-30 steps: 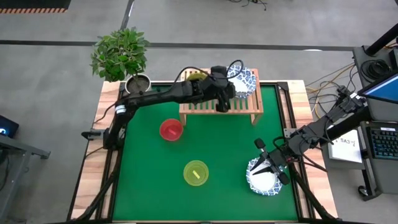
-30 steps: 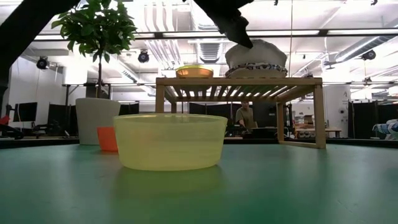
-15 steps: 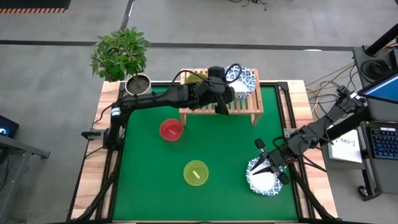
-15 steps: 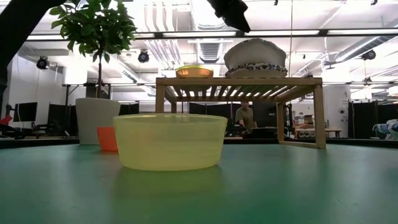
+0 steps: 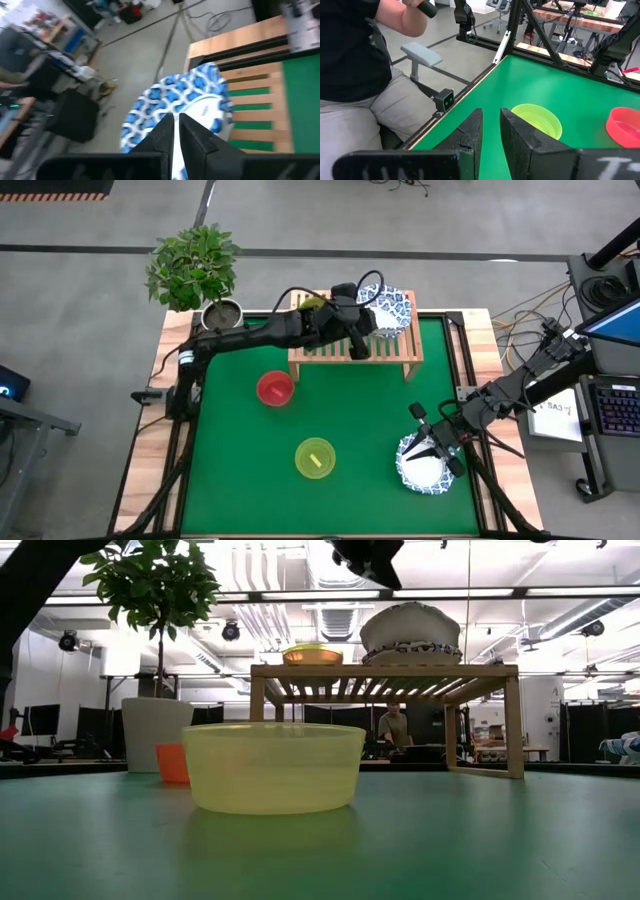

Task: Place and stack bowls onto a shelf
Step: Stack the left white patterned bowl on top of the white patterned bowl on the shelf, then stack the orange bowl on top of the green bowl on the shelf

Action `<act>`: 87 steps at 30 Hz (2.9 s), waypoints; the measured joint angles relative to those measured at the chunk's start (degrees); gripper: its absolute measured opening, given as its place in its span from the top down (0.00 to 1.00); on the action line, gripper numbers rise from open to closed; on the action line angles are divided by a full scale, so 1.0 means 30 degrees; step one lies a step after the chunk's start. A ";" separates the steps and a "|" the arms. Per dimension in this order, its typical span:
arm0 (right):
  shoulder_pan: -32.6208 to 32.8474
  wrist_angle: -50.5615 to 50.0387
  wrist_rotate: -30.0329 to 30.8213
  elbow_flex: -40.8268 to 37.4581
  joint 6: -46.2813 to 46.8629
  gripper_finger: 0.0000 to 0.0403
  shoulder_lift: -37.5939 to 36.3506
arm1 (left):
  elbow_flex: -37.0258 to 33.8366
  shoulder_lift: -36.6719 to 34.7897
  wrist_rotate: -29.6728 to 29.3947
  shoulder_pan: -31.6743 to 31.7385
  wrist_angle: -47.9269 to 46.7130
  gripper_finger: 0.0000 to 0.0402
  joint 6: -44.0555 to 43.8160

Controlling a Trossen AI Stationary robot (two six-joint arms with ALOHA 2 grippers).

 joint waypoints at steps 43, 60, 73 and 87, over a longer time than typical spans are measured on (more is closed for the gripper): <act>-0.0007 -0.0044 0.0503 0.0000 0.0277 0.86 -0.0007 | -0.0926 0.0590 -0.1629 -0.0046 -0.0759 1.00 -0.3317; -0.0002 -0.0031 0.0503 0.0000 0.0211 0.86 -0.0007 | -0.0255 0.2027 0.0646 0.0423 0.0845 1.00 -0.4199; -0.0007 0.0058 0.1114 0.0000 -0.0989 0.86 -0.0090 | 0.1095 0.1545 -0.0979 -0.0806 -0.2082 1.00 -0.5163; -0.0007 -0.0332 0.4415 0.0000 -0.1128 0.92 -0.1030 | 0.1466 0.0816 0.0077 -0.5252 -0.7629 1.00 -0.7773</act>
